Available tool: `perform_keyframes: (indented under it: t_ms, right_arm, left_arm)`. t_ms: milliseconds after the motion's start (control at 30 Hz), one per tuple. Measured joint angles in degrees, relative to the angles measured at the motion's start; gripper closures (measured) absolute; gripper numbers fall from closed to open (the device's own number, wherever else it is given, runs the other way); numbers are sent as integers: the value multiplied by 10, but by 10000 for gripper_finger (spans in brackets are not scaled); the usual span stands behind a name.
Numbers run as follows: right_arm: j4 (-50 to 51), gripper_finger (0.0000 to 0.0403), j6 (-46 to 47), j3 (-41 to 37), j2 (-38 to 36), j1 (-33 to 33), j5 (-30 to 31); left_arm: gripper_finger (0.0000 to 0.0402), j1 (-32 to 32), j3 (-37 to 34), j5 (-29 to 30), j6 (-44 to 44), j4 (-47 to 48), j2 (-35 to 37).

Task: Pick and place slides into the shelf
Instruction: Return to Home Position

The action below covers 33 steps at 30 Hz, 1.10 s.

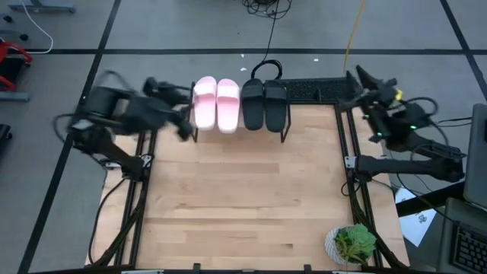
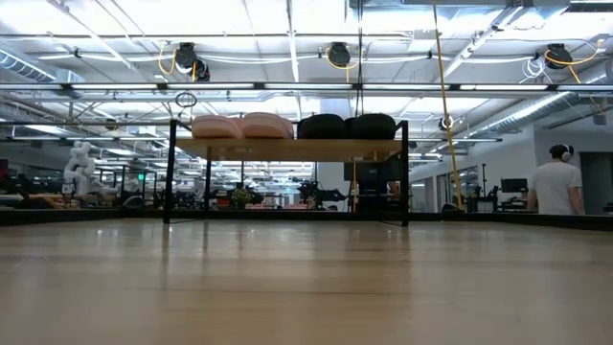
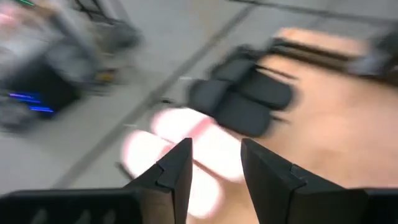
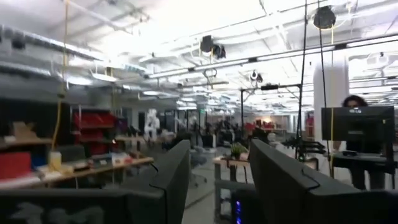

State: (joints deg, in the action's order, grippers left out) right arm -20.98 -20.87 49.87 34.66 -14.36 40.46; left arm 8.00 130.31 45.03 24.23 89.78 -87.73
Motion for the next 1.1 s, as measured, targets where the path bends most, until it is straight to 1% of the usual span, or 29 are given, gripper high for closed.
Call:
perform_keyframes:
  t_ms: [100,167,267,400,467,533,600,667,833,900,1000,1100]
  right_arm:
    - [22,248,9,0,-40,13,0]
    - [37,248,33,0,-64,21,0]
    - [60,248,97,0,-93,29,0]
    - [117,248,196,0,-130,36,0]
    - [166,248,217,0,-144,37,0]
    - [221,248,234,0,-157,37,-1]
    - [271,248,265,0,-168,37,-3]
    - [324,248,290,0,-176,37,-19]
    - [414,248,309,0,-185,37,-113]
    - [442,248,312,0,-185,37,-132]
    - [481,248,315,0,-185,37,-134]
    - [498,248,295,0,-185,37,-112]
  left_arm:
    - [266,18,0,-70,38,2,57]
    - [266,41,0,-96,43,2,91]
    - [266,83,-11,-135,49,2,129]
    - [266,167,-65,-140,54,2,180]
    - [266,212,-110,-128,87,2,210]
    - [266,255,-167,-93,138,1,246]
    - [266,299,-235,-45,201,-10,289]
    - [266,342,-312,-6,238,-44,335]
    - [266,426,-518,39,229,-209,442]
    - [266,452,-597,50,228,-282,480]
    - [266,488,-712,74,216,-388,532]
    - [266,515,-813,95,197,-482,575]
